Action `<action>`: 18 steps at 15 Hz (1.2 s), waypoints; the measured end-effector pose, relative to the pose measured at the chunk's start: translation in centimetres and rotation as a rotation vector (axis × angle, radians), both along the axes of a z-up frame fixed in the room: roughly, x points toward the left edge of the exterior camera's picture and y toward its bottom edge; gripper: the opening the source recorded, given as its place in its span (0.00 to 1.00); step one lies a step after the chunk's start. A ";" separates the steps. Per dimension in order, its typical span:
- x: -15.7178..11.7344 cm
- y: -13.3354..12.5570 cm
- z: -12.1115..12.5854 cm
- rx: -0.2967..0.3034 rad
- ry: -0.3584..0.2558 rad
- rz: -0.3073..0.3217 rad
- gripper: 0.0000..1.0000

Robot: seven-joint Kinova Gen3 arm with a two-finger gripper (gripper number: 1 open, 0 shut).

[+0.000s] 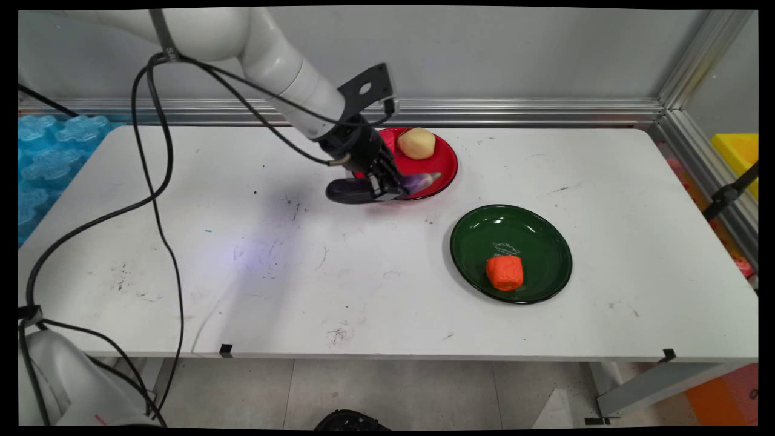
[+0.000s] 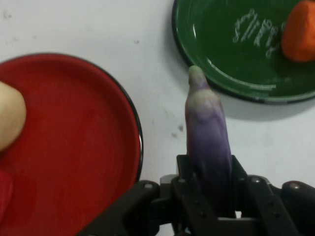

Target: Place the picked object on the table

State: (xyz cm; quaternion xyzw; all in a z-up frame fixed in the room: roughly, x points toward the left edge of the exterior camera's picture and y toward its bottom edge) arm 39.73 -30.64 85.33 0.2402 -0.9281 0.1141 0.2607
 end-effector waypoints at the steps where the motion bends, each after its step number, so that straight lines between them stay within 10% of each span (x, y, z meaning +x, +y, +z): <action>1: 0.3 0.0 -0.4 0.003 0.001 0.000 0.00; 16: -0.5 -1.0 -9.5 0.070 0.030 -0.064 0.00; 17: -0.6 -1.0 -9.7 0.071 0.033 -0.069 1.00; 18: -0.6 -1.0 -9.9 0.071 0.035 -0.074 1.00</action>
